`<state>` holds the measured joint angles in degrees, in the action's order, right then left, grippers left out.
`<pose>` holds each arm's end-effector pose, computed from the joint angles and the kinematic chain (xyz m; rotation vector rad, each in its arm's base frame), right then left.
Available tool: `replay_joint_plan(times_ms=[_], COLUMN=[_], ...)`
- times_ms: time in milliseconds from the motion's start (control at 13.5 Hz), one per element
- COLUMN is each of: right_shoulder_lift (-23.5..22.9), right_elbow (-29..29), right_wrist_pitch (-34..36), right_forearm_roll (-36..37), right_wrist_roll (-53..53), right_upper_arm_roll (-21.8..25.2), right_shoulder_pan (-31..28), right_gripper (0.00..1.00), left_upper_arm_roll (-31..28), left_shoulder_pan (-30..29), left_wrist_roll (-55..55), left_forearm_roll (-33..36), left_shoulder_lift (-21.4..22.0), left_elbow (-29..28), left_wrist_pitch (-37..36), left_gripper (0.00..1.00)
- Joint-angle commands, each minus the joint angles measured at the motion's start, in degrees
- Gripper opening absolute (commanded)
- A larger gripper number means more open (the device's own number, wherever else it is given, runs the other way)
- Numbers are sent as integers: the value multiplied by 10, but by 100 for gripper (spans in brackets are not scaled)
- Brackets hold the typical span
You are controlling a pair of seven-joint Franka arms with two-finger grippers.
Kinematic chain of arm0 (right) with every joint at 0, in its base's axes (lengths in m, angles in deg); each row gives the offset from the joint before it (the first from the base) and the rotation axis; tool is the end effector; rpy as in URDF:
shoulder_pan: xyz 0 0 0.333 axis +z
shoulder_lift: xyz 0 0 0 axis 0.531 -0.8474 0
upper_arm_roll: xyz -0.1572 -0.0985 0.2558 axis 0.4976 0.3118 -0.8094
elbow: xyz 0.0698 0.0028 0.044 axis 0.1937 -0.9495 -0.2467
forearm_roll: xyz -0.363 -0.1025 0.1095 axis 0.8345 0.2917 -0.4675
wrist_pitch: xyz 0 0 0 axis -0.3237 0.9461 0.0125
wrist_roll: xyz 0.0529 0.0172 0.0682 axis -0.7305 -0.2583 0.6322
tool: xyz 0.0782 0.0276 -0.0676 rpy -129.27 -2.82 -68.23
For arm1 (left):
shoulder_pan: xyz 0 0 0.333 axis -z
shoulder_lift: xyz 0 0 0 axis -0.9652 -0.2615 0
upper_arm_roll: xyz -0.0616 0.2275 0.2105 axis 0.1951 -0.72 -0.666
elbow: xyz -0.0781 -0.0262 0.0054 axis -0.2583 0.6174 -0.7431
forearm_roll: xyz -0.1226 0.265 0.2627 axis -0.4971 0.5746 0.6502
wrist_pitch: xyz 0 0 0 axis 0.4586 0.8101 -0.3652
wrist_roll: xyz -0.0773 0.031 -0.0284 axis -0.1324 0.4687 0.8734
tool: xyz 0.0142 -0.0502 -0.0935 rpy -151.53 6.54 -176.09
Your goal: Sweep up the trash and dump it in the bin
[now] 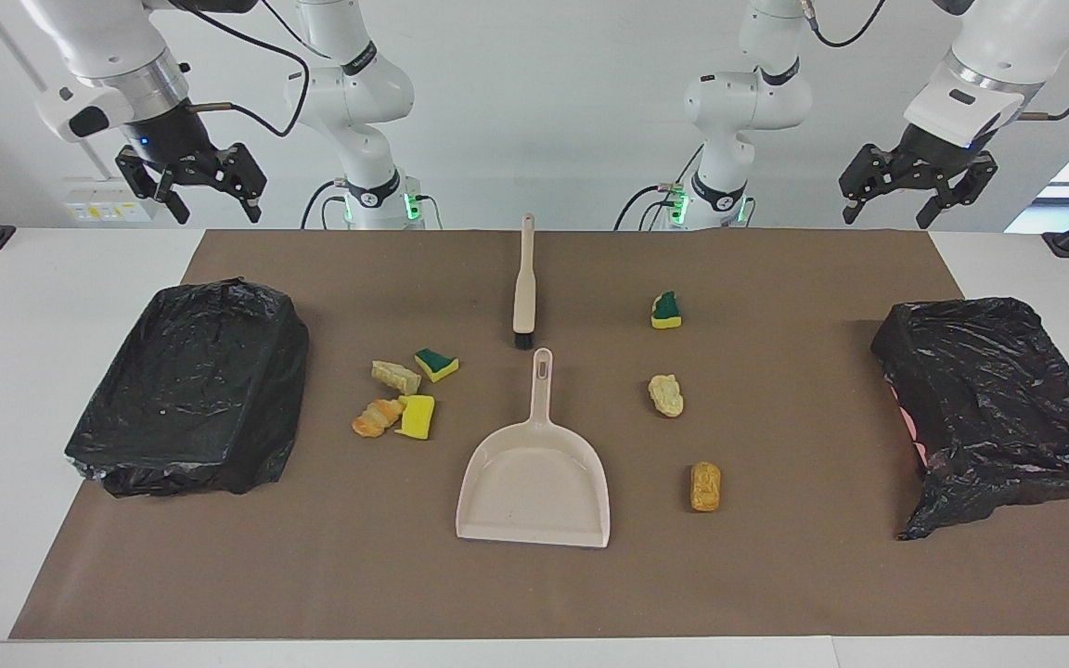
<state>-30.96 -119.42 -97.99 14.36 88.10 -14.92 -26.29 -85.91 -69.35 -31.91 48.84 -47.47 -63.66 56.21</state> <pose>0.5202 -0.0400 0.6524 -3.1083 0.0374 -0.0019 0.5328 -0.0431 0.6759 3.1259 -0.2352 -0.0150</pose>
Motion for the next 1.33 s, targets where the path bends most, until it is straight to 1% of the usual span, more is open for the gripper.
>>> replay_joint_plan(times_ms=[0, 74, 814, 1257], right_shoulder_lift=[-7, -7, -6, 10], right_elbow=[13, 12, 10, -19], right_wrist_pitch=[12, 8, 9, 2], right_forearm_roll=[22, 24, 23, 23], right_wrist_roll=[52, 69, 74, 72], right_upper_arm_roll=[-8, -8, -4, -4], right_shoulder_pan=[4, 5, -1, 0], right_gripper=[100, 100, 100, 100], left_upper_arm_roll=[2, 2, 3, 3], left_shoulder_pan=[-6, -6, -7, -3], left_wrist_roll=[-34, -37, -29, -28], left_forearm_roll=[0, 0, -2, -2], left_shoulder_lift=[9, 9, 14, 13], left_elbow=[-5, -5, -12, -12], left_wrist_pitch=[-4, -4, -4, 1], left_gripper=[100, 100, 100, 100])
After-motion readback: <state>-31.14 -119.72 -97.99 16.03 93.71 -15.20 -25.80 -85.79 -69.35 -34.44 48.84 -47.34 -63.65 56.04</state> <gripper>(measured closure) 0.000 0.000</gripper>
